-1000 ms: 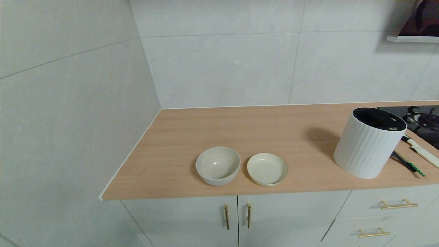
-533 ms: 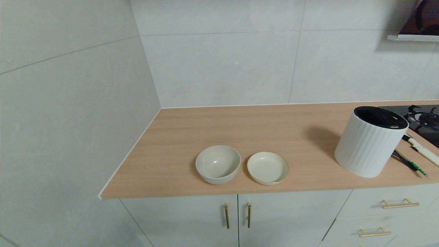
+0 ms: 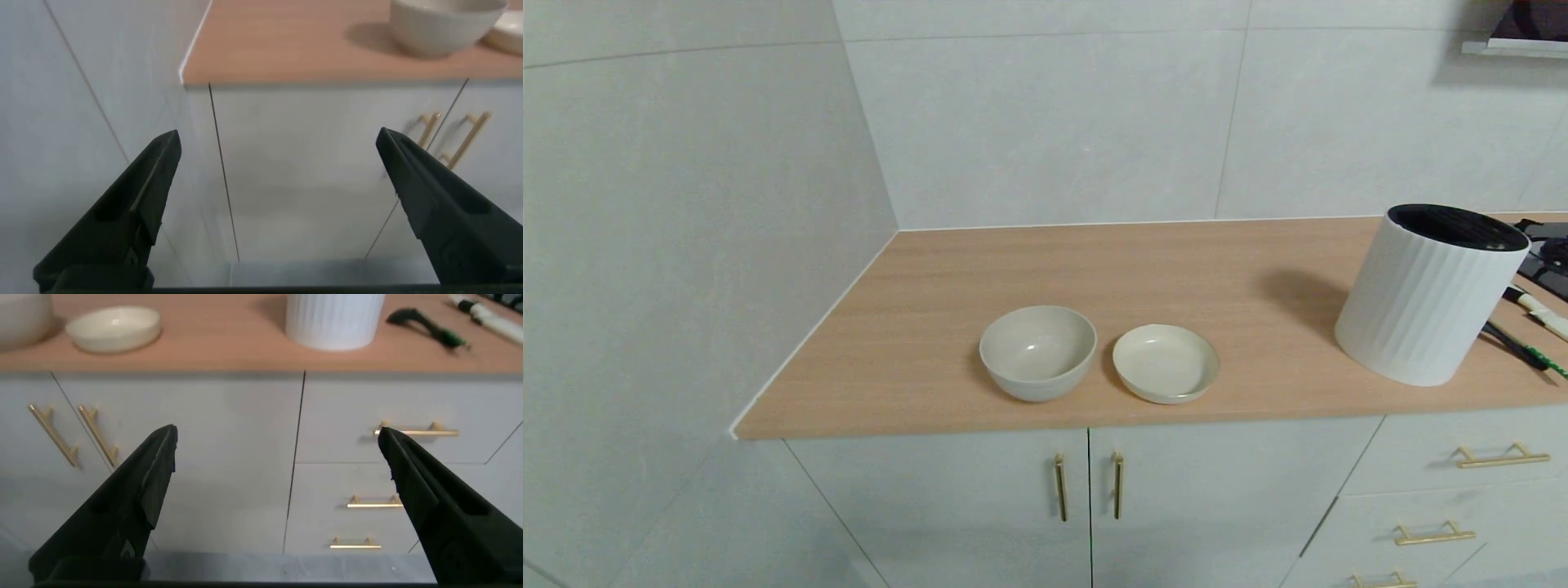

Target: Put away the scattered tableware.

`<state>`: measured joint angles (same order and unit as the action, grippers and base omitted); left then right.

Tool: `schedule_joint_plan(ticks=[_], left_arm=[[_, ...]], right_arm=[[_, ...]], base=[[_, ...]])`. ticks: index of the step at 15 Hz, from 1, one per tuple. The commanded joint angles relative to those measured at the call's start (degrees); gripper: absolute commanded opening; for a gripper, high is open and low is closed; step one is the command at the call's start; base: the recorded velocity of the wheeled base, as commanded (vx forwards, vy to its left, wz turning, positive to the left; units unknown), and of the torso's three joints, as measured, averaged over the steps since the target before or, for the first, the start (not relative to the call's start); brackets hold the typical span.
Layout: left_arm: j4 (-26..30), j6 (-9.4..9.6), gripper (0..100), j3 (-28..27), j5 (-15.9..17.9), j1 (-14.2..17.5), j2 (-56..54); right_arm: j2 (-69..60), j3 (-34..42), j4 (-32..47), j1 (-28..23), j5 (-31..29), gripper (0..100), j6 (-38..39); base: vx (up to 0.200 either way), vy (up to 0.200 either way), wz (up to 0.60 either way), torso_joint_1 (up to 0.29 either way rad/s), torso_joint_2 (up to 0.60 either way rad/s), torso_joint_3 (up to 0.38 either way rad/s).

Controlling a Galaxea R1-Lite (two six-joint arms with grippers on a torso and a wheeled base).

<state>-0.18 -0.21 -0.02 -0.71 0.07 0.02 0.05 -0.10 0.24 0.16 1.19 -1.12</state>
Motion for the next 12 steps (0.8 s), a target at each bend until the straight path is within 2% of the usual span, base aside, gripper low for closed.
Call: schedule_joint_plan(ticks=[1, 12], left_arm=[[0.01, -0.06, 100, 0.02, -0.08, 0.01, -0.02], [0.01, 0.03, 100, 0.02, -0.08, 0.01, -0.02]], right_arm=[[0.04, 0.01, 0.02, 0.02, 0.04, 100, -0.02], [0.04, 0.01, 0.02, 0.02, 0.04, 100, -0.02]], base=[[0.000, 0.000, 0.00, -0.242, 0.54, 0.300], [0.000, 0.000, 0.00, -0.213, 0.50, 0.288]])
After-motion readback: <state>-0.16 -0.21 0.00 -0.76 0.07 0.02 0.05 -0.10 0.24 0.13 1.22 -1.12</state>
